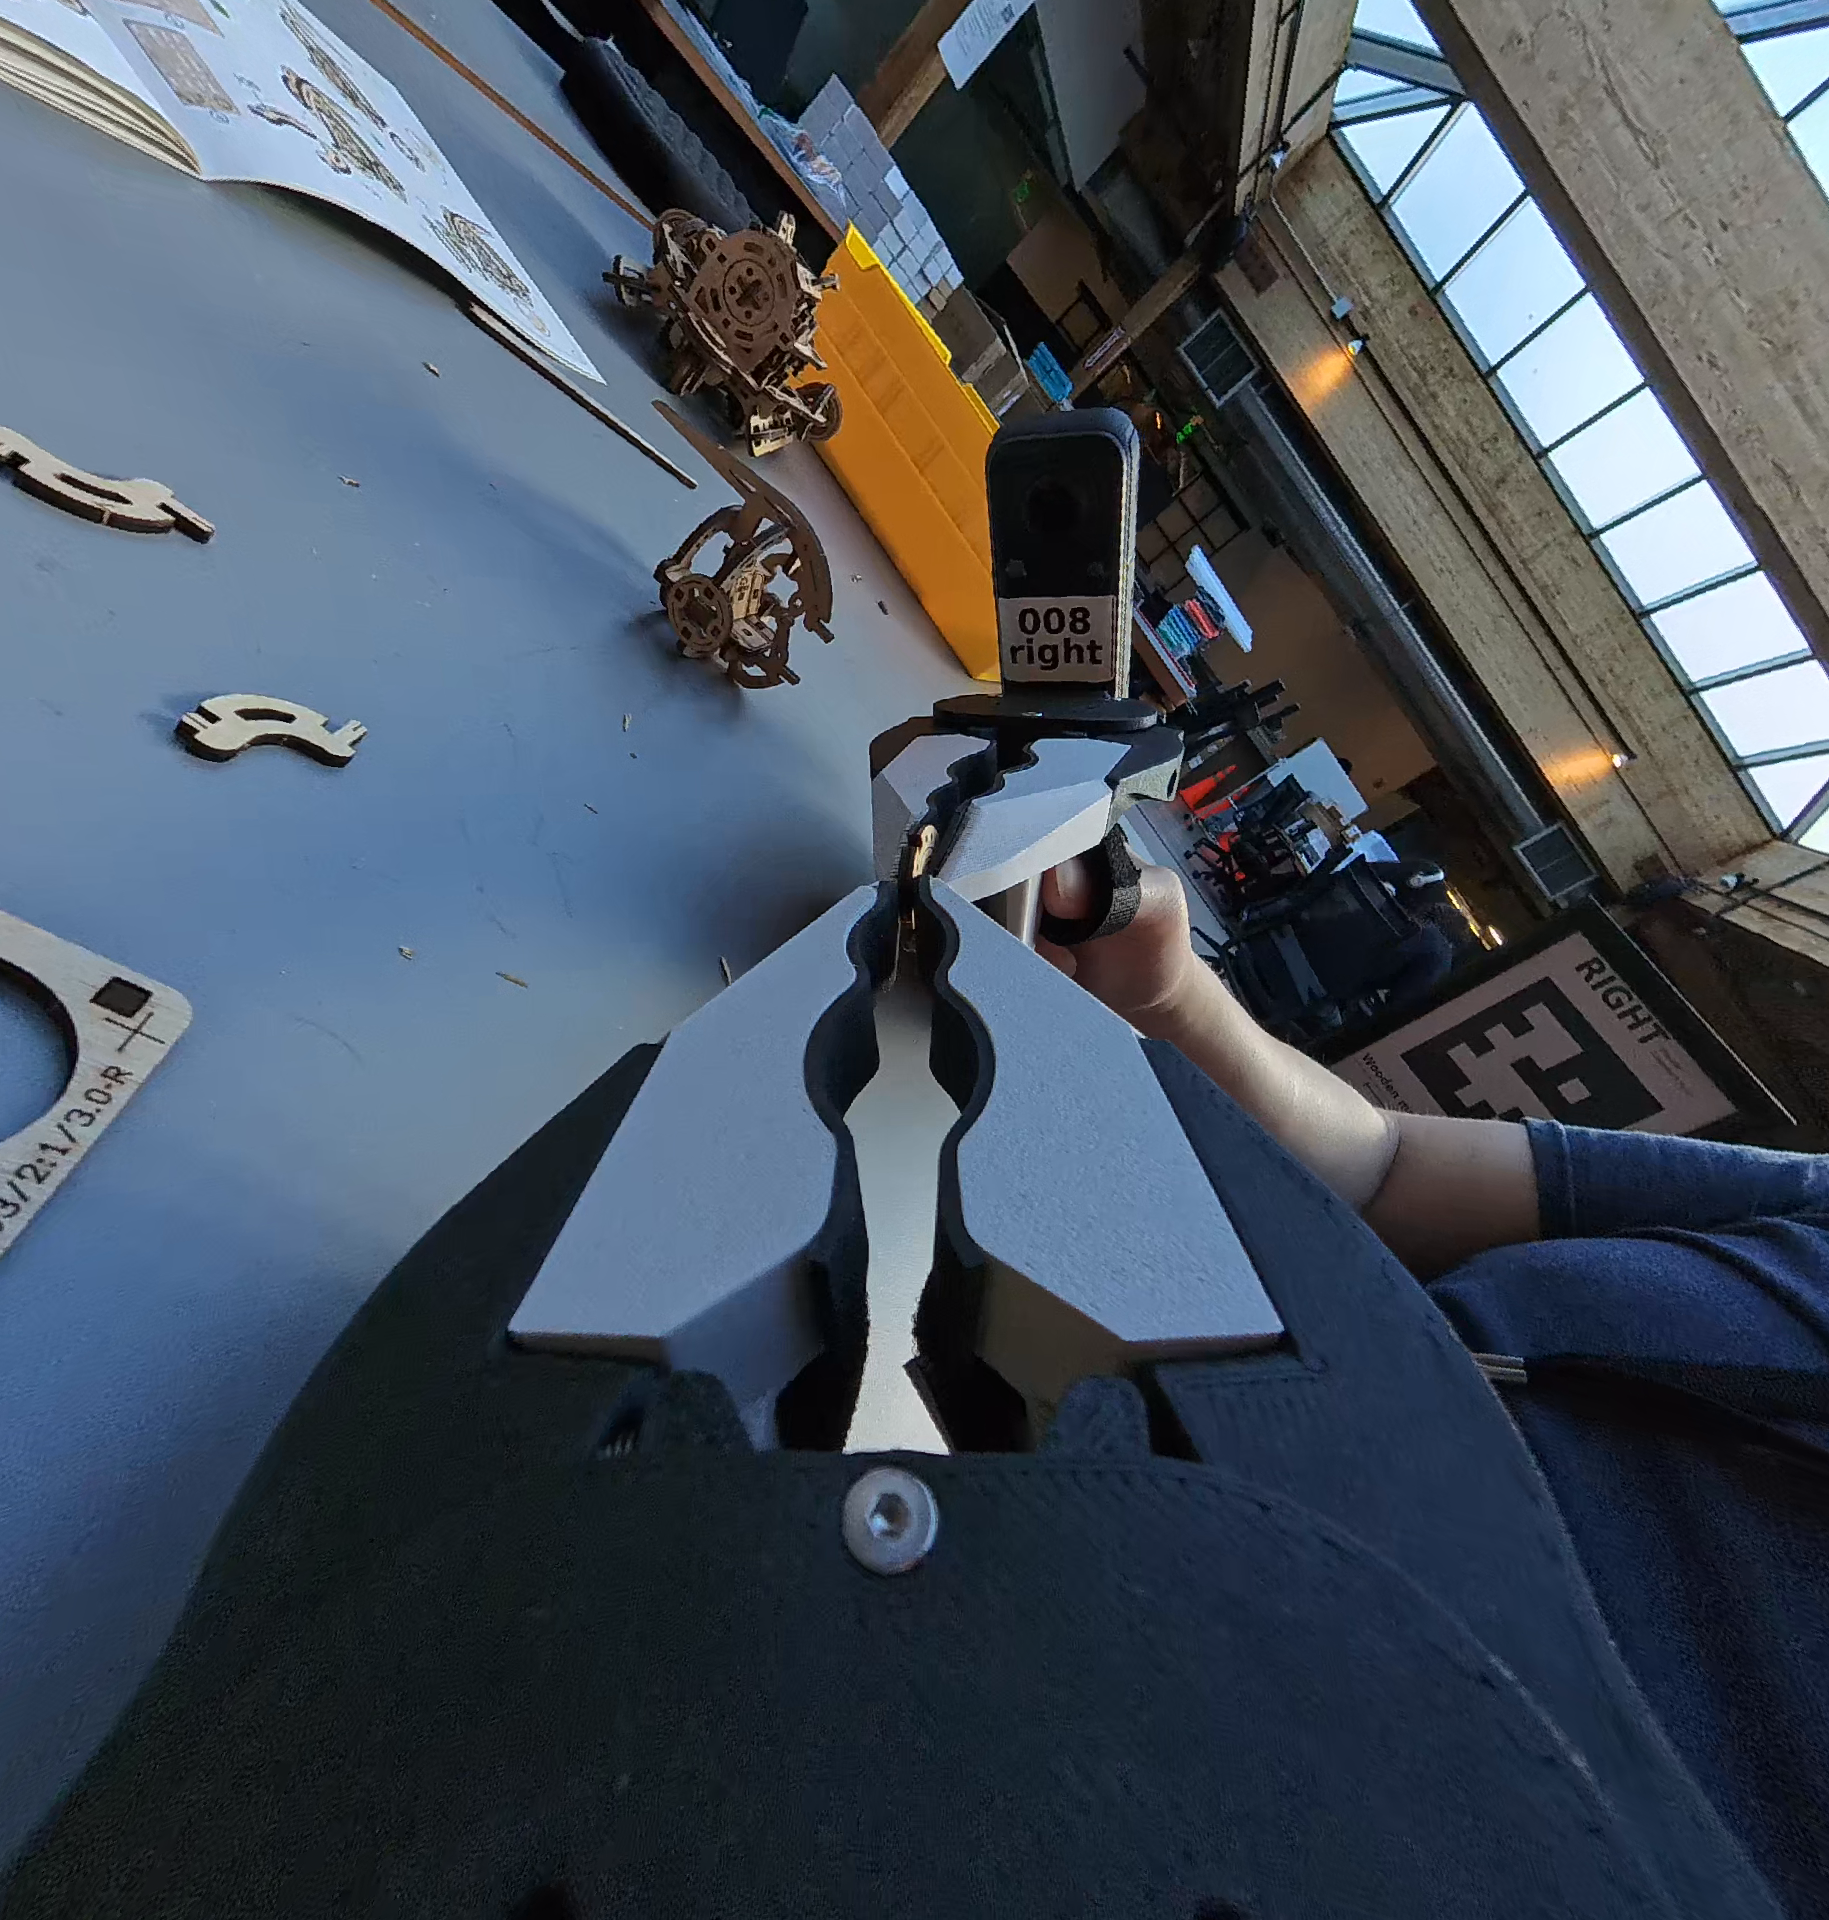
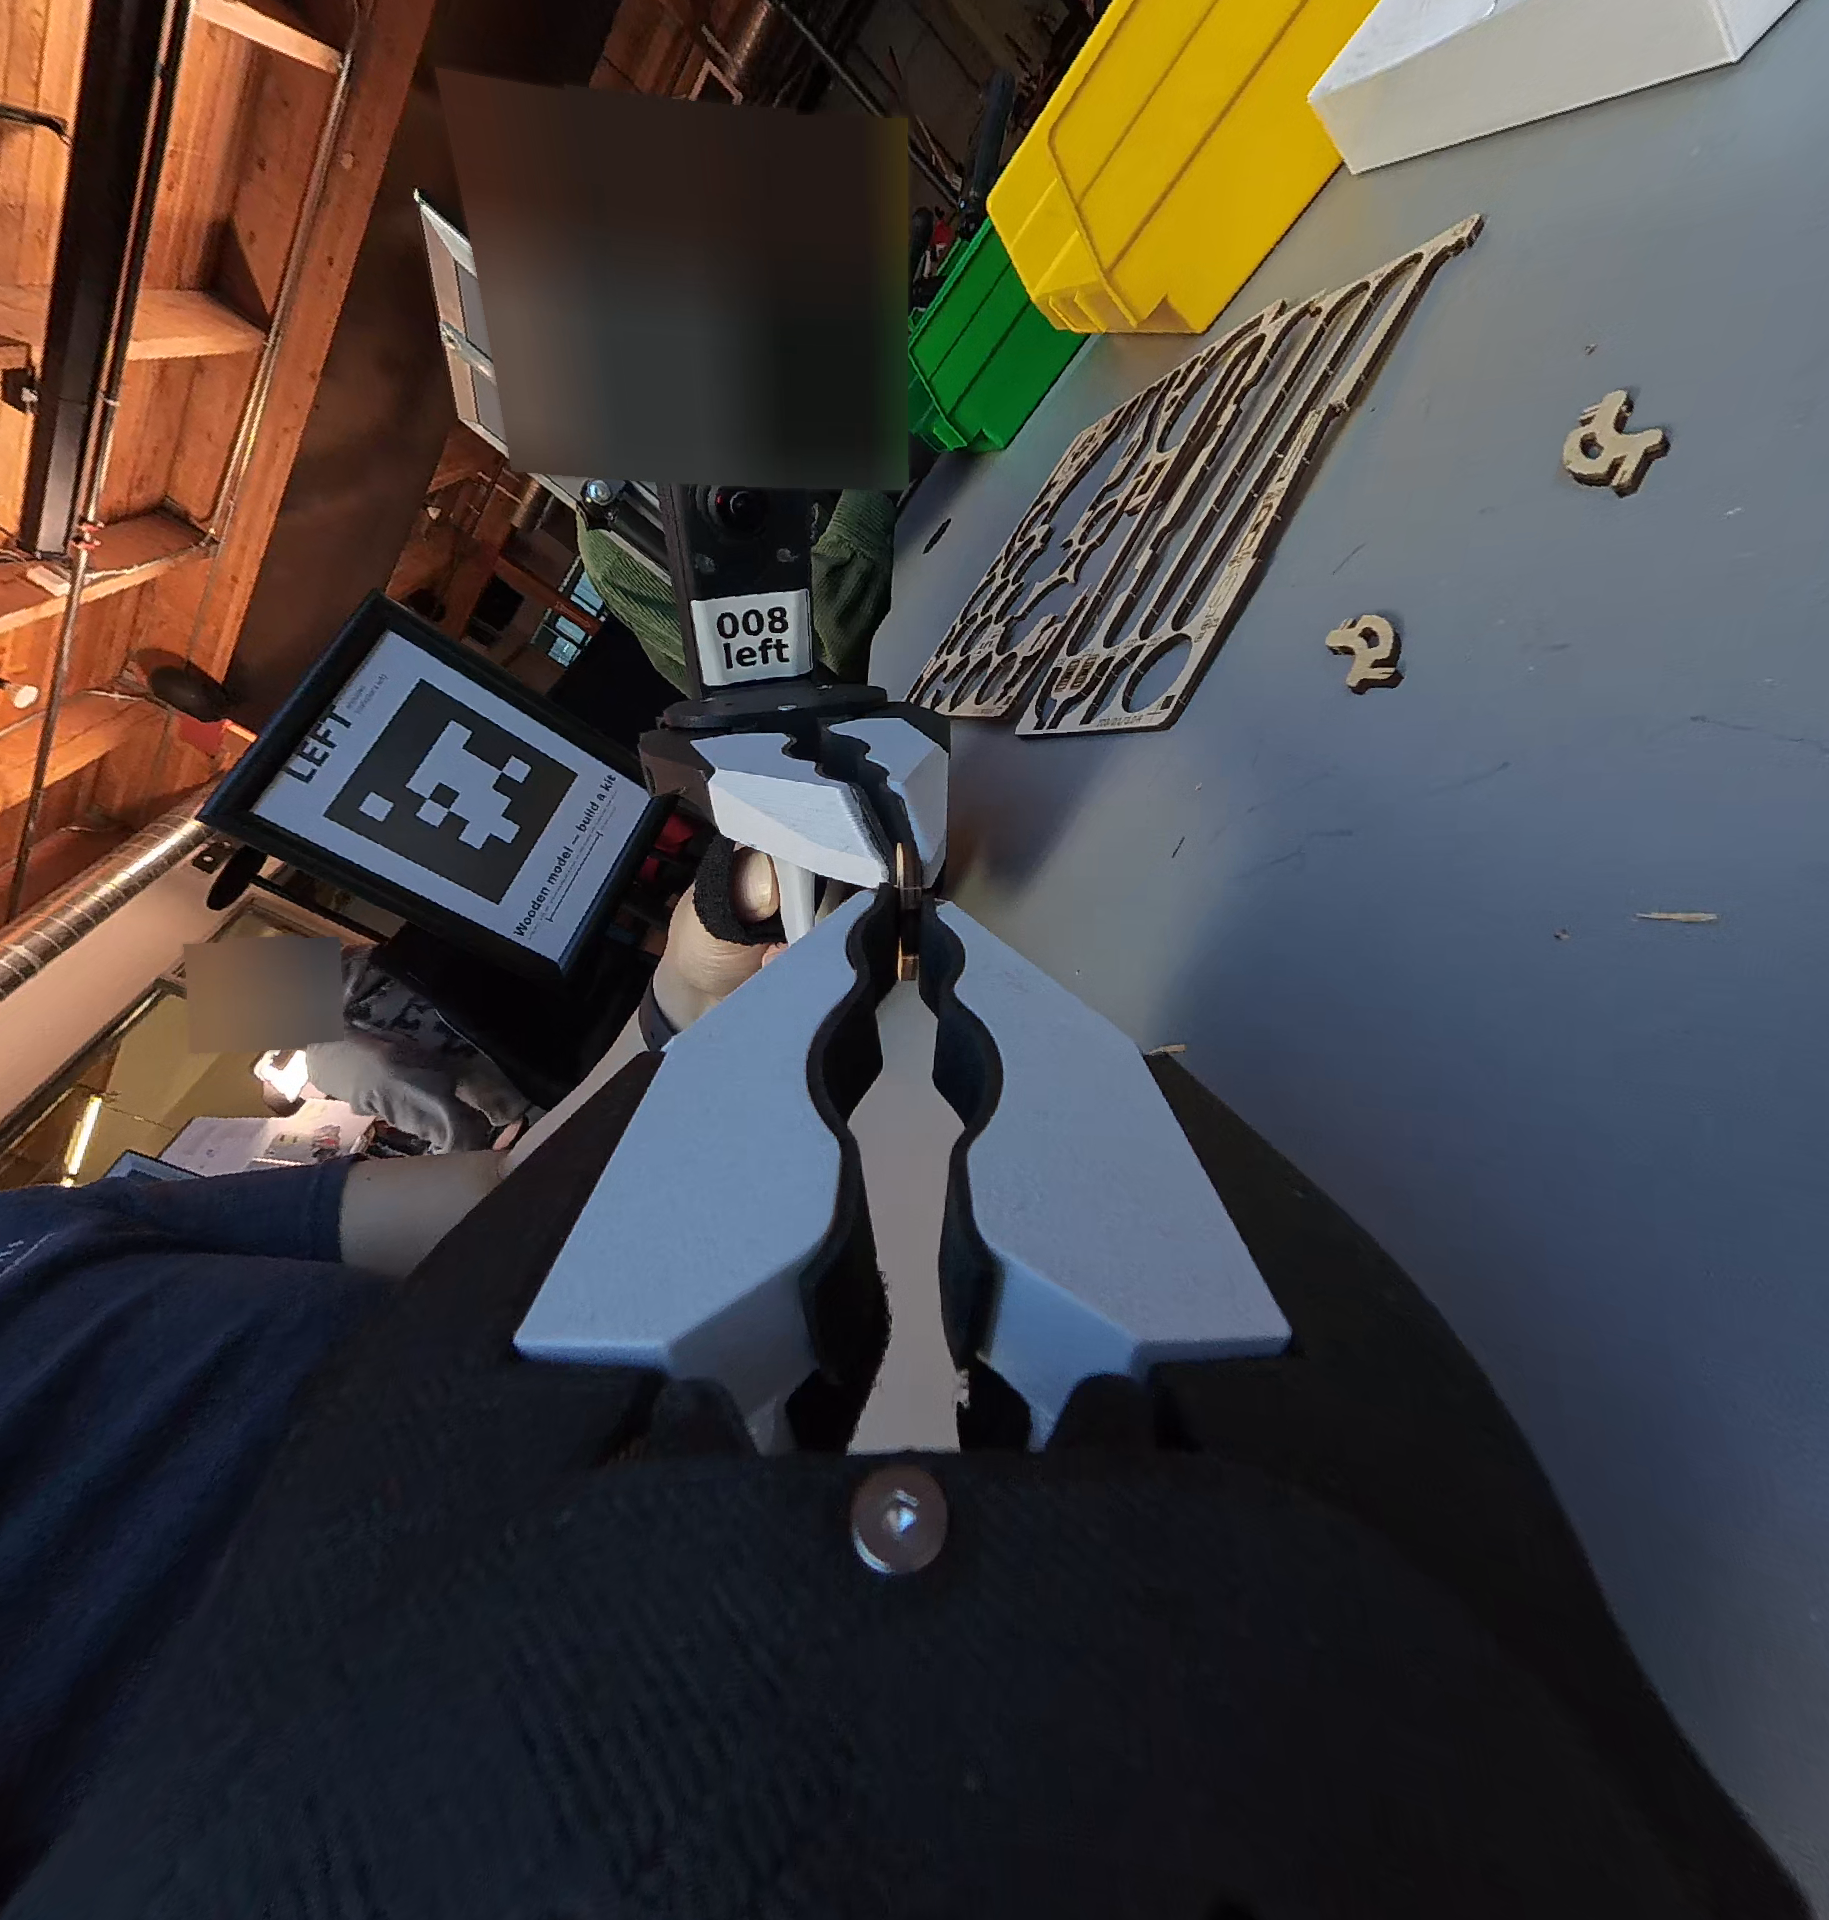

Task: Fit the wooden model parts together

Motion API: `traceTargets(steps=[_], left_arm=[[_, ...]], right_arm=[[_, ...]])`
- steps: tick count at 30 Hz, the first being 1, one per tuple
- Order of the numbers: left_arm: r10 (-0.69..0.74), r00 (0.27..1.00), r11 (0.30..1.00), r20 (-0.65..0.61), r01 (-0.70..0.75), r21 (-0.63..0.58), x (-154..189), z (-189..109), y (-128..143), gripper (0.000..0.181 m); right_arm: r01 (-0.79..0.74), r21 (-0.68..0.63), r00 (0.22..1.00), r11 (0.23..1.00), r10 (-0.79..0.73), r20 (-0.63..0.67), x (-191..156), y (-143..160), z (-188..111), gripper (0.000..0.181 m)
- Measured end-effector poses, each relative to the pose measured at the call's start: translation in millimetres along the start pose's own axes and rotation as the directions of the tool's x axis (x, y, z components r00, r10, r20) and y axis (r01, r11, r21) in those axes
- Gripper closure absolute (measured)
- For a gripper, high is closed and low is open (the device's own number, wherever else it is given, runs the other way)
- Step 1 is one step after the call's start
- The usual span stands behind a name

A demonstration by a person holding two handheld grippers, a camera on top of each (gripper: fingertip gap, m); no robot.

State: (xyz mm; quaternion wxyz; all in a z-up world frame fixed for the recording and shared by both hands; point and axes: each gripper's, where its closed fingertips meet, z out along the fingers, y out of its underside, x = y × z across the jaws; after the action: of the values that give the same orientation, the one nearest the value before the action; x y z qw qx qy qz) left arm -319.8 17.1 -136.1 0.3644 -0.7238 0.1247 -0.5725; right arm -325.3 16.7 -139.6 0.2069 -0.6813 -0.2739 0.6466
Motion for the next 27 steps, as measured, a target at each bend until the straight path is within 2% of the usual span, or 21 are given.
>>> traceTargets(steps=[22, 25, 27], left_arm=[[0.013, 0.998, 1.000, 0.059, -0.012, -0.006, -7, 0, 1, 0.181], [0.013, 1.000, 1.000, -0.005, -0.012, 0.010, 1, -1, -2, 0.180], [0.011, 0.999, 1.000, -0.033, -0.011, 0.013, 4, 0, -3, 0.180]], right_arm=[[0.008, -0.009, 0.999, 1.000, -0.009, -0.049, 6, 1, 2, 0.181], [0.029, 0.015, 1.000, 0.999, -0.029, 0.003, -2, -2, 0, 0.181], [-0.016, 0.027, 0.998, 1.000, 0.015, 0.056, -6, -4, -3, 0.181]])
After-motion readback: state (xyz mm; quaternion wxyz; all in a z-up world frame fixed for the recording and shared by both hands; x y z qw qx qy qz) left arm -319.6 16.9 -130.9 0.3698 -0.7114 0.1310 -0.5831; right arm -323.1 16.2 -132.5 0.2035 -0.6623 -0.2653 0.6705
